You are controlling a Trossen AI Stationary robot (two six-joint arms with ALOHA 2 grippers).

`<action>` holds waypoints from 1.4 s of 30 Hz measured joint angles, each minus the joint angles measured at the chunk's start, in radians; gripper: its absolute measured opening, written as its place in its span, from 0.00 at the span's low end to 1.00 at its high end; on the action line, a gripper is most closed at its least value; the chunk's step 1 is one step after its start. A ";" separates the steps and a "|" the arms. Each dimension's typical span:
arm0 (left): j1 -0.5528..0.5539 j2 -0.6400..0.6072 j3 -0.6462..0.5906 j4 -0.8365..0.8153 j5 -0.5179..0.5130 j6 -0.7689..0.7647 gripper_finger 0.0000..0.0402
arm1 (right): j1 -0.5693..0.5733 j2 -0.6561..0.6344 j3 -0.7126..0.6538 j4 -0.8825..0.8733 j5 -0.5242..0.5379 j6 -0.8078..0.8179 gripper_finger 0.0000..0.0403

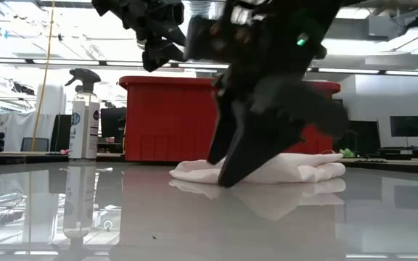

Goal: Fold Laundry from Bin
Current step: Fold the white underwear

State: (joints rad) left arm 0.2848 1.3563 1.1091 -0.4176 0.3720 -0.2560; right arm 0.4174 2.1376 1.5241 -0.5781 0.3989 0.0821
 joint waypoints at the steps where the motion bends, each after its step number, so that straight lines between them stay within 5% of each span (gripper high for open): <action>1: 0.000 0.000 0.000 -0.014 -0.002 0.001 0.35 | -0.001 0.018 0.027 -0.025 0.004 0.017 0.71; 8: -0.004 0.002 0.000 -0.043 -0.027 0.013 0.35 | -0.012 0.057 0.101 -0.126 -0.001 0.163 0.63; 20: -0.003 0.003 0.000 -0.041 -0.064 0.011 0.35 | -0.027 0.050 0.105 -0.183 -0.053 0.344 0.05; 30: -0.003 0.003 0.000 -0.041 -0.109 0.007 0.35 | -0.020 0.039 0.154 -0.202 -0.060 0.434 0.04; 42: -0.003 0.003 0.000 -0.033 -0.122 -0.007 0.35 | 0.046 -0.014 0.157 -0.239 -0.044 0.785 0.04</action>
State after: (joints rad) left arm 0.2813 1.3590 1.1091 -0.4503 0.2497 -0.2628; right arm 0.4632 2.1238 1.6810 -0.8169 0.3553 0.8667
